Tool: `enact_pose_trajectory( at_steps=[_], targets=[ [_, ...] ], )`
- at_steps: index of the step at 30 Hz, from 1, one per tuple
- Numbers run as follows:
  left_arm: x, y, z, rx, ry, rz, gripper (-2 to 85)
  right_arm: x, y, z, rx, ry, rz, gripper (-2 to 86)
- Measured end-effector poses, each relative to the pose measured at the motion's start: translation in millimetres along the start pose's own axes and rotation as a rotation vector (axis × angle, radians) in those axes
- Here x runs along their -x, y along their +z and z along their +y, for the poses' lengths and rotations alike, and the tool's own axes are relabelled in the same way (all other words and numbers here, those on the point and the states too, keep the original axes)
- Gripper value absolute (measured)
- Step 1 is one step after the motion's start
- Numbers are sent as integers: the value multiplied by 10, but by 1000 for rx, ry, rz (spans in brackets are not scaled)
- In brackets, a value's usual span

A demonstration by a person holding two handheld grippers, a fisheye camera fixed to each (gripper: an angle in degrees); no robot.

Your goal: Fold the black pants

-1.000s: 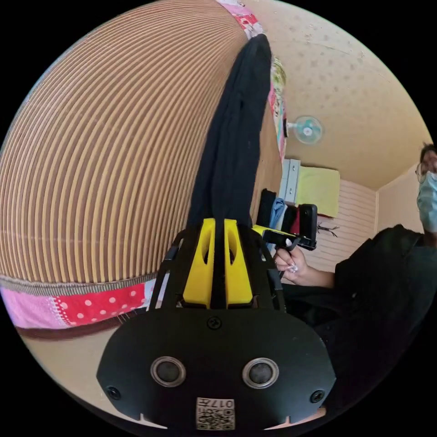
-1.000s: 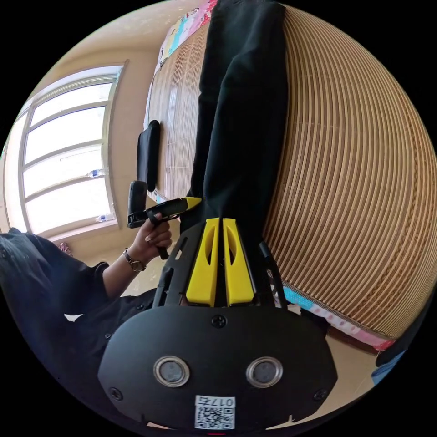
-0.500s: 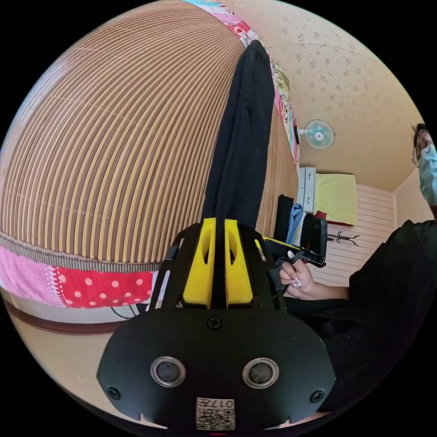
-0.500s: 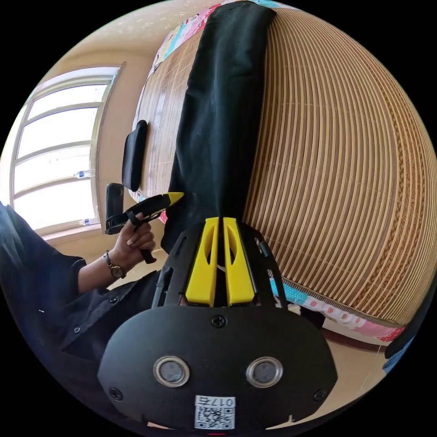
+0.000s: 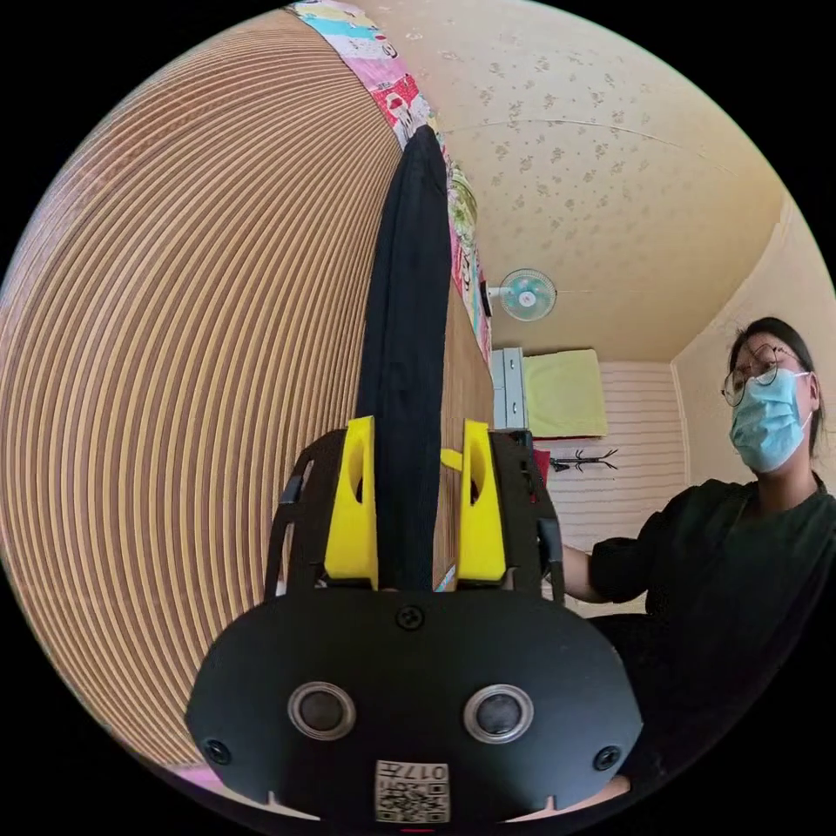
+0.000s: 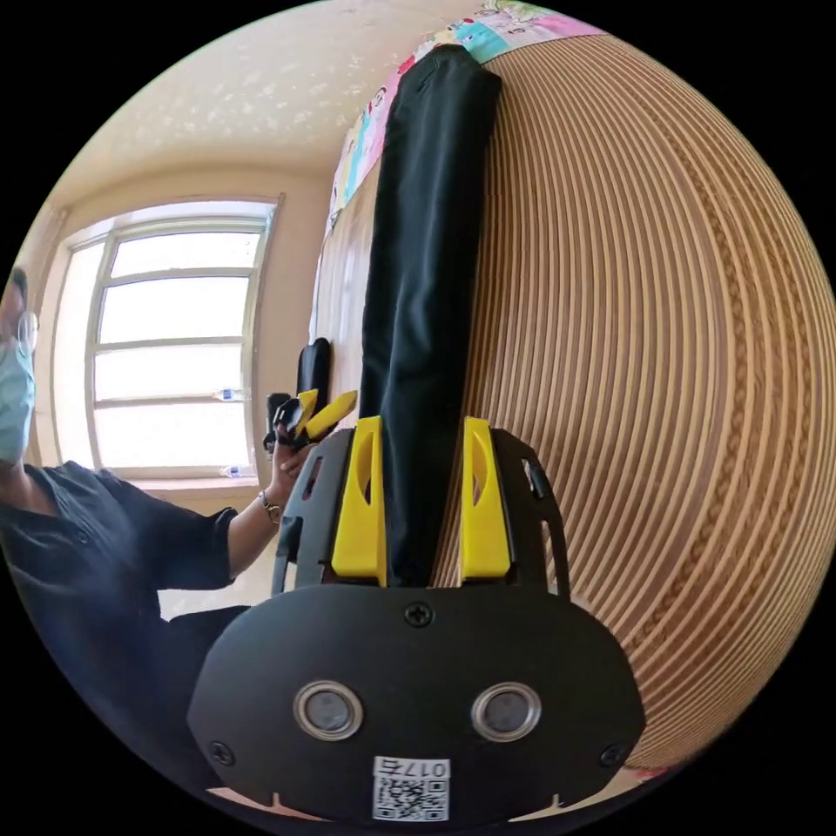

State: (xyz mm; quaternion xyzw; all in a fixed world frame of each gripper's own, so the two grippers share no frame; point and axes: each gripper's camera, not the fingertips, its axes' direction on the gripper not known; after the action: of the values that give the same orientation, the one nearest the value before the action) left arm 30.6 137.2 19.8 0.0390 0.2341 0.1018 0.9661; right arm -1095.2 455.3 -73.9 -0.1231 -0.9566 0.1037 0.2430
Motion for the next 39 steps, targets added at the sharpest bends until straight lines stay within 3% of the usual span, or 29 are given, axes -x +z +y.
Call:
enact_pose_trajectory(
  at_steps=[2,7,12,17,26,34,39],
  targets=[
    [4,79,-233,22,24,-18,161,-102,-98,-290,-51,4,-118,146],
    [-101,275,-575,99,99,-114,168,-86,-185,-615,-76,6,-122,168],
    [-168,555,-309,200,101,-133,152,62,-31,-371,-37,6,-109,162],
    [-156,696,69,178,46,-90,139,153,43,0,-63,63,-158,147],
    [-116,983,79,255,43,-94,86,398,221,-229,24,44,-143,105],
    [-357,793,446,119,114,213,58,759,-18,17,-56,-28,-377,35],
    [-1225,673,659,52,289,305,52,1542,-394,184,-111,-184,-430,18]
  ],
)
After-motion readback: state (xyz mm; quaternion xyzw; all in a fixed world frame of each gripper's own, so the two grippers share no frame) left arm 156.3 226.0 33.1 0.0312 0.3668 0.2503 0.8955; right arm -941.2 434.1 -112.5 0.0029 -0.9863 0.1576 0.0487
